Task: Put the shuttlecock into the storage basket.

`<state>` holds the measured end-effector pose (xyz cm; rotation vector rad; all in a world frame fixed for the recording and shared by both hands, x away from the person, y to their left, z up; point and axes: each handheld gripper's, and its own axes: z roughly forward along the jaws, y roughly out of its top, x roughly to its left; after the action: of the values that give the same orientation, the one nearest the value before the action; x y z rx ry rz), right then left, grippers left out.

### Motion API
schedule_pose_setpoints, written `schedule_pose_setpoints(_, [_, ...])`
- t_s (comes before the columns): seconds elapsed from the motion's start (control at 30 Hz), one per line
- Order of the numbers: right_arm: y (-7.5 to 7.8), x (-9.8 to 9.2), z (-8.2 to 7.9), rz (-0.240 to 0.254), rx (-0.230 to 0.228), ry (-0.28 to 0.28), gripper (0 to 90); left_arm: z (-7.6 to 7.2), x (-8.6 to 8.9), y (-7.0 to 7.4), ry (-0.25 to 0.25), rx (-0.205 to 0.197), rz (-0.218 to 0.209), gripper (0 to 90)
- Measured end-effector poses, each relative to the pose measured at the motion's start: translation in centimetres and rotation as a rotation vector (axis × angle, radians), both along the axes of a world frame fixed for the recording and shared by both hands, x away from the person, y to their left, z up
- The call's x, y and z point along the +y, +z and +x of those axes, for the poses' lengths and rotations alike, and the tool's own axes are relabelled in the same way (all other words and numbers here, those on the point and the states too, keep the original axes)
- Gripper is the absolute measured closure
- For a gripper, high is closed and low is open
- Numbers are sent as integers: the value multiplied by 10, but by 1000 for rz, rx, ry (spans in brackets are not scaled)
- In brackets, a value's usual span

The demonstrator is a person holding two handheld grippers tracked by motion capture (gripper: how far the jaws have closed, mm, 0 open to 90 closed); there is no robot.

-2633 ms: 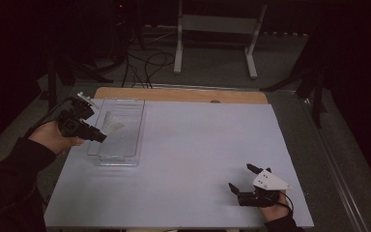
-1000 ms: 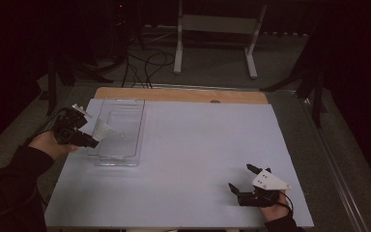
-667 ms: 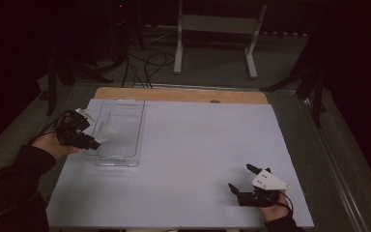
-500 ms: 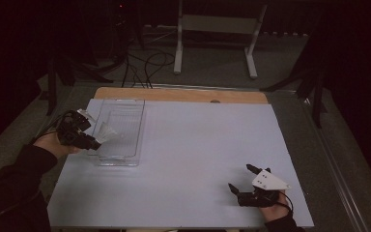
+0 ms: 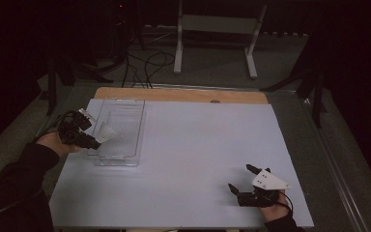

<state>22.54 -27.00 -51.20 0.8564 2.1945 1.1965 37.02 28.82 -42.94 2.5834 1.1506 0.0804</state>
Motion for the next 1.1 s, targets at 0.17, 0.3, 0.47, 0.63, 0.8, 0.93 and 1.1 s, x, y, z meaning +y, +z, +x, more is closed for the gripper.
schedule_pose_setpoints(0.17, [0,0,0,1,2,1,91,2,0,-3,16,6,20,663])
schedule_pose_setpoints(0.3, [0,0,0,2,3,2,91,3,-3,-2,37,5,40,662])
schedule_pose_setpoints(0.47, [0,-1,0,2,4,4,91,5,-7,-3,40,26,63,662])
schedule_pose_setpoints(0.63, [-1,0,1,3,6,6,91,5,-12,-4,27,34,79,661])
schedule_pose_setpoints(0.8, [-1,0,1,4,9,6,91,8,-16,-8,9,59,101,660])
schedule_pose_setpoints(0.93, [-1,-1,1,4,7,6,91,10,-18,-12,24,74,110,660])
schedule_pose_setpoints(1.1, [-1,-1,1,4,9,6,91,12,-21,-11,34,73,112,640])
